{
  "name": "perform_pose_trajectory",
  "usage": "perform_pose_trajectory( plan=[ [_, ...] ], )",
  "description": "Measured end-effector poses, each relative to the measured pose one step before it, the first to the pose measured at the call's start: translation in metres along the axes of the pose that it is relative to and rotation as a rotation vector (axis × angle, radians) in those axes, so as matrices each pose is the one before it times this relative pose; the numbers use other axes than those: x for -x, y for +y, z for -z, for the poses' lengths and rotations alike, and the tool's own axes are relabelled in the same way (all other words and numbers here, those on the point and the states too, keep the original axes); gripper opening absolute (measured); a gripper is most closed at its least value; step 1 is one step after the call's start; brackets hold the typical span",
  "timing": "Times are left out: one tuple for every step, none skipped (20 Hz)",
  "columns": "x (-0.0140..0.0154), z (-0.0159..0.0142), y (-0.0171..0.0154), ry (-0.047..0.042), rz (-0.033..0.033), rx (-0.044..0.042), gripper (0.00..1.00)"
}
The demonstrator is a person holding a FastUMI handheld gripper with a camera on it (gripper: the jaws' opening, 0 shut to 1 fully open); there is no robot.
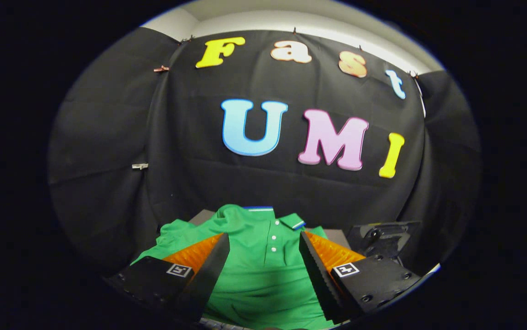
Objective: Put the clothes into the washing machine and then close the washing machine lid.
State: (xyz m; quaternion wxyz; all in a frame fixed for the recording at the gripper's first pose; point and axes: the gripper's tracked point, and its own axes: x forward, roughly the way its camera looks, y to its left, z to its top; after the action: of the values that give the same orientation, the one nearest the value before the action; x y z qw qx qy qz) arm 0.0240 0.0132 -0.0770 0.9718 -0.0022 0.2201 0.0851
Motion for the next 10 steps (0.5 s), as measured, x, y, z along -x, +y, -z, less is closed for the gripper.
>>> perform_pose_trajectory(
  plan=[
    [-0.00356,0.00611,-0.00121,0.04195,-0.00413,-0.00529,0.94],
    [-0.00379,0.00098,-0.00533,0.02977,0.00273,-0.00933,0.93],
    [-0.00390,0.00424,-0.00519,0.01840,0.00794,-0.00729,0.93],
    [-0.00655,0.00054,-0.00616,0.02528,0.00621,-0.00378,0.93],
    [-0.00597,0.00540,-0.00199,0.03344,-0.00001,-0.00172,0.93],
    [-0.00951,0.00821,-0.00131,0.04868,-0.00210,0.00531,0.93],
    [-0.00780,0.00865,-0.00178,0.05372,0.00113,0.00126,0.93],
    [-0.00762,0.00691,-0.00252,0.04455,-0.00380,-0.00961,0.93],
    [-0.00623,0.00396,-0.00131,0.03220,-0.00513,-0.01790,0.93],
    [-0.00624,0.00099,-0.00489,0.01821,0.01143,-0.01449,0.93]
  ],
)
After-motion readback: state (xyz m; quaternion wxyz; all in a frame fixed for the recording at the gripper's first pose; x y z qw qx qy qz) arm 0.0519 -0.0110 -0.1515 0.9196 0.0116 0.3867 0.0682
